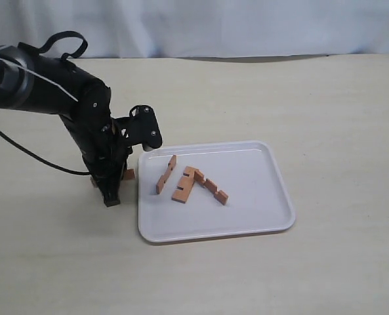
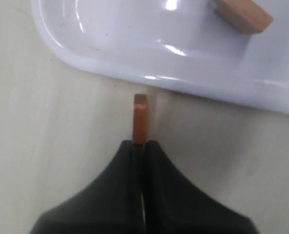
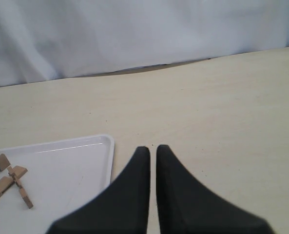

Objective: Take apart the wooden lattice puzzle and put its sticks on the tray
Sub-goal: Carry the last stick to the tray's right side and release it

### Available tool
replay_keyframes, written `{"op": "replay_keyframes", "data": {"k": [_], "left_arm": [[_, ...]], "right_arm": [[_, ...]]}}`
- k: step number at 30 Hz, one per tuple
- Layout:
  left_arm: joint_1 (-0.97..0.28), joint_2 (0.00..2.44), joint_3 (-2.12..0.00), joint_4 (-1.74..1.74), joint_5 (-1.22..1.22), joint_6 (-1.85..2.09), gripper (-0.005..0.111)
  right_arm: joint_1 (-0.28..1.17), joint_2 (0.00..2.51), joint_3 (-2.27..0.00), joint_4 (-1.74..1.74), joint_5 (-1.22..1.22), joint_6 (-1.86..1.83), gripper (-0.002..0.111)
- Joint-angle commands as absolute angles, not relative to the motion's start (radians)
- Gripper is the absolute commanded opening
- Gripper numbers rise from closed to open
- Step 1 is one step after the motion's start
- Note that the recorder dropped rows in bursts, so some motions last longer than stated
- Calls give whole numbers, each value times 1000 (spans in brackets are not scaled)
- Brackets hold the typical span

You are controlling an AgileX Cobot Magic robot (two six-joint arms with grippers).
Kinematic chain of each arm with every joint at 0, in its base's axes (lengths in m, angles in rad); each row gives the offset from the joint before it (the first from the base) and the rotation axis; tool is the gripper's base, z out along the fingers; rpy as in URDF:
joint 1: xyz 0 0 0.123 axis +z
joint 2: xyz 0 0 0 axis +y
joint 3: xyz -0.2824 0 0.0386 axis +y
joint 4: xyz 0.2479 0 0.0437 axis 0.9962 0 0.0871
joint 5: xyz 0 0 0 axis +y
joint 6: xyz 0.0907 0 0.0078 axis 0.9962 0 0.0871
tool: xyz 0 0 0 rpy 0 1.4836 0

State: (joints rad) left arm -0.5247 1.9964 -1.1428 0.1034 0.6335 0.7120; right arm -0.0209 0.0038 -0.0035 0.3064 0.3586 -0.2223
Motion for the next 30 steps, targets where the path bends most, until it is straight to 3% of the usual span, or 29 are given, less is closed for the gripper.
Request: {"op": "replay_keyframes", "data": {"k": [1,4,9,15,21,24,30], "left_arm": [[-523,1943,-1178,116,808,678,0],[-549,1838,-1211,-19,803,620,0],[-710,1790,-1249,-89,653,460,0],[-941,1992,-1453,171,628,186,0],[-1004,2181,-1626,318,658,77,2],[-1006,2222,-1645,370,681,77,15],[-1008,2234,-1649,384,690,74,59]], "right_arm": [[-25,12,0,305,346,-221,5],[-25,12,0,305,346,-221,5],[-25,12,0,305,346,-221,5],[-25,12,0,305,346,-221,5],[-25,12,0,305,346,-221,5],[-25,12,0,305,346,-221,5],[-25,12,0,305,346,-221,5]]}}
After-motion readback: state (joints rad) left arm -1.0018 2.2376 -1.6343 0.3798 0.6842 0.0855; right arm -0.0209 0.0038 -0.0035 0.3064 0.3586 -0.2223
